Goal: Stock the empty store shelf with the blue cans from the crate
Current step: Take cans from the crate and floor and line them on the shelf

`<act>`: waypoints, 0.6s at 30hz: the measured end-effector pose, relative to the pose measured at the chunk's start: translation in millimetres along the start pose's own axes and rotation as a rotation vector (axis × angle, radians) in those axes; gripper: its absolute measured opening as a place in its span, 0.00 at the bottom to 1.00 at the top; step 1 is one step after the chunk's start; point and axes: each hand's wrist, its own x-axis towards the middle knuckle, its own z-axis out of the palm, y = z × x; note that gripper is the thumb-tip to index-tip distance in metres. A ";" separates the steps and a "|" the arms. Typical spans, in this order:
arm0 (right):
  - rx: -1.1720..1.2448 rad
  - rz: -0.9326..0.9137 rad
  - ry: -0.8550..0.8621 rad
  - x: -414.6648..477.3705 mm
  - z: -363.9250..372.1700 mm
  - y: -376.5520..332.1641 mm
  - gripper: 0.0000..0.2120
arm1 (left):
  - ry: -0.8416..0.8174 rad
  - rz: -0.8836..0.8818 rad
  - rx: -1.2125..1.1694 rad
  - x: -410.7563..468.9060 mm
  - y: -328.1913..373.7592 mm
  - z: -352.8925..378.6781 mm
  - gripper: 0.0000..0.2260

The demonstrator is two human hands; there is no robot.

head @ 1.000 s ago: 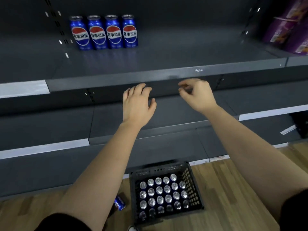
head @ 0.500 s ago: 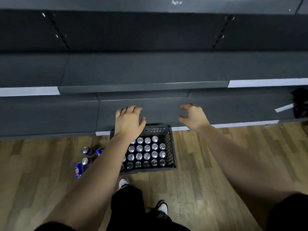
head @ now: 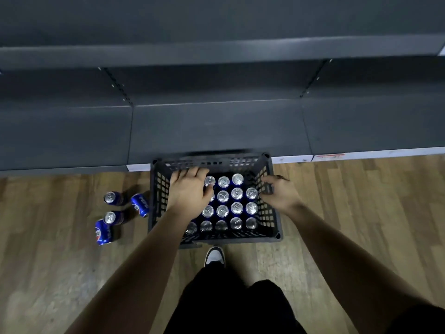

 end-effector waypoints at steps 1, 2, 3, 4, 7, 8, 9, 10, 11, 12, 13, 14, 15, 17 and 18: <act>-0.005 0.004 -0.006 15.2 17.0 10.1 0.25 | 0.001 0.001 -0.005 4.2 -6.4 22.3 0.16; -0.011 0.008 -0.012 30.4 33.2 20.0 0.25 | 0.002 0.000 -0.006 8.8 -12.5 44.5 0.16; -0.017 0.009 -0.019 44.8 48.2 30.1 0.25 | -0.003 -0.005 -0.007 13.2 -17.6 66.2 0.17; -0.020 0.010 -0.022 58.5 63.0 40.2 0.25 | -0.009 -0.010 -0.008 17.3 -22.0 87.4 0.17; -0.026 0.020 -0.020 95.9 101.1 66.8 0.26 | -0.005 -0.003 -0.025 29.1 -35.4 148.5 0.19; -0.020 0.030 -0.018 108.1 112.8 75.1 0.26 | 0.003 0.003 -0.027 33.5 -39.9 167.5 0.19; -0.011 0.039 -0.021 119.5 124.0 82.8 0.26 | 0.009 0.010 -0.023 37.4 -44.4 185.4 0.18; -0.006 0.038 -0.025 131.0 134.7 90.1 0.27 | 0.017 0.015 -0.017 41.3 -48.4 201.7 0.17; -0.012 0.034 -0.033 142.4 144.0 96.9 0.28 | 0.027 0.015 -0.014 45.9 -51.9 216.6 0.17; -0.023 0.030 -0.040 153.5 152.6 103.2 0.28 | 0.038 0.014 -0.012 50.8 -54.6 229.4 0.17; -0.038 0.029 -0.046 163.8 159.9 108.7 0.29 | 0.046 0.012 -0.016 55.6 -56.5 240.7 0.17; -0.058 0.026 -0.050 173.1 166.2 113.4 0.29 | 0.052 0.012 -0.025 60.1 -58.1 251.0 0.17; -0.084 0.021 -0.053 181.3 172.0 117.6 0.30 | 0.062 0.014 -0.035 64.1 -59.3 259.9 0.16; -0.153 0.011 -0.063 195.1 181.9 123.8 0.32 | 0.085 0.021 -0.053 72.1 -61.4 274.6 0.14; -0.179 0.011 -0.068 201.2 187.1 126.7 0.32 | 0.096 0.027 -0.056 75.7 -63.0 281.4 0.14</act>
